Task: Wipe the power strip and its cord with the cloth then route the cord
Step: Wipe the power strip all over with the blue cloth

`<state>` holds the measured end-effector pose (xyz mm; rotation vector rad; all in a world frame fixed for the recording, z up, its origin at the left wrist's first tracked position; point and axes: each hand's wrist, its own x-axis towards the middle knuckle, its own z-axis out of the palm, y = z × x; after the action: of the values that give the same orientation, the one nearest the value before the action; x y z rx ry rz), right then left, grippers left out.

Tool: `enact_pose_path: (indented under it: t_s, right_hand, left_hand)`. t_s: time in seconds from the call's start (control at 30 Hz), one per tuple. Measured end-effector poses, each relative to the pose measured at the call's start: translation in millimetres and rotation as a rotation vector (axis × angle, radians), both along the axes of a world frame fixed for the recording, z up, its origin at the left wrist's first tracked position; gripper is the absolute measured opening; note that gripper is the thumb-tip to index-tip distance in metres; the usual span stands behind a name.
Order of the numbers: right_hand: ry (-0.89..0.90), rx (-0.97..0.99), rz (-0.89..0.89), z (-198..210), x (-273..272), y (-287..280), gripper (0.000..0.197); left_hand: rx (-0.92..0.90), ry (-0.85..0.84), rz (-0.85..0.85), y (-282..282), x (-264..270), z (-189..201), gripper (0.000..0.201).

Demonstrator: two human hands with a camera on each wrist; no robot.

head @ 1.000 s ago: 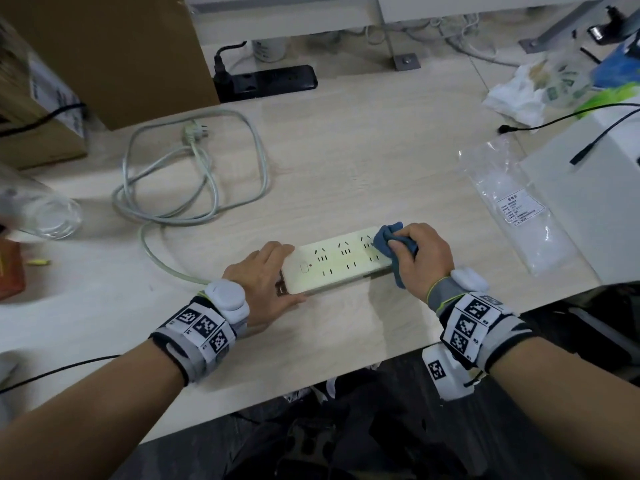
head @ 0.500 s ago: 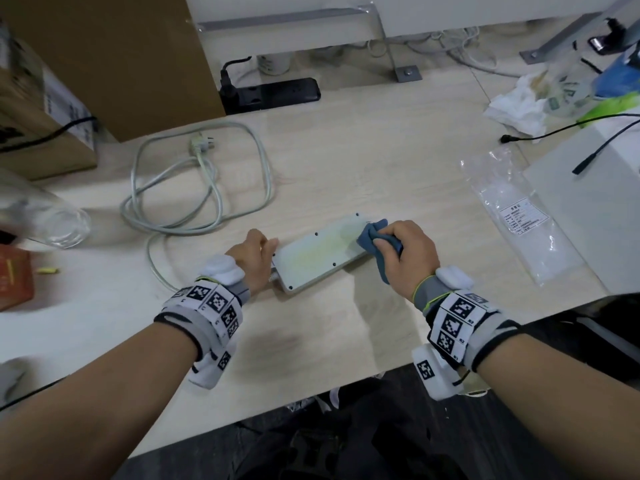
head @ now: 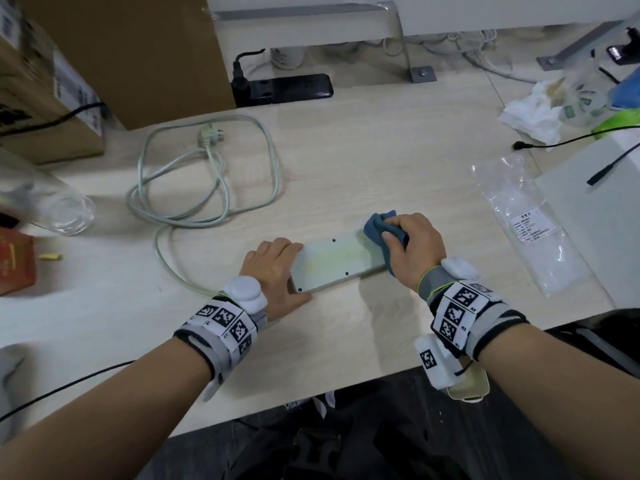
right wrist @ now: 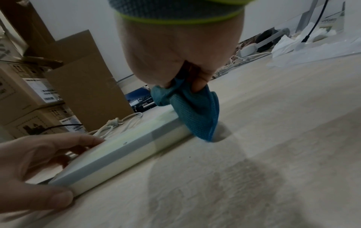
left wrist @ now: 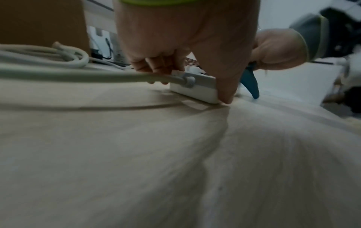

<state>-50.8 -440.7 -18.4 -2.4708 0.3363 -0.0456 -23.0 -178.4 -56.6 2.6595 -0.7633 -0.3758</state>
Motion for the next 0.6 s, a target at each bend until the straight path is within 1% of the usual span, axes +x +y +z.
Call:
enact_pose_path:
  t_s: [0.1,0.13,0.23,0.3,0.37,0.43,0.5,0.53,0.6]
  right_hand:
    - [0.132,-0.061,0.074,-7.6,-4.6,7.0,0.019]
    - [0.138,-0.064,0.108,-11.0,-9.0,12.2,0.018]
    - [0.024,-0.036,0.288,-22.6,-23.3,44.1,0.012]
    - [-0.035,0.036,0.402,-25.2,-22.5,76.0,0.011]
    - [-0.062,0.107,0.501,-22.1,-15.5,104.3,0.017]
    - [-0.031,0.119,0.578,-21.1,-11.8,111.9,0.017]
    - [-0.004,0.118,0.563,-21.8,-12.0,90.1,0.021]
    - [0.005,0.106,0.522,-21.0,-13.4,71.7,0.020]
    - [0.016,0.040,0.385,-19.4,-17.8,31.6,0.011]
  left_hand:
    - [-0.063,0.028,-0.036,-3.8,-0.6,-5.3,0.085]
    - [-0.085,0.045,-0.018,-4.3,-0.6,-6.2,0.085]
    - [-0.144,0.069,0.038,-2.5,-0.1,-10.5,0.085]
    - [-0.168,0.049,0.063,-4.4,-1.2,-12.5,0.082]
    - [-0.197,0.019,0.086,-4.5,-3.5,-16.1,0.076]
    - [-0.218,0.002,0.080,-5.6,-2.9,-20.7,0.072]
    - [-0.230,0.007,0.056,-5.0,-1.0,-24.3,0.075]
    - [-0.232,0.005,0.046,-4.8,-0.1,-24.9,0.078]
    - [-0.217,0.027,0.032,-4.9,-0.6,-25.8,0.082]
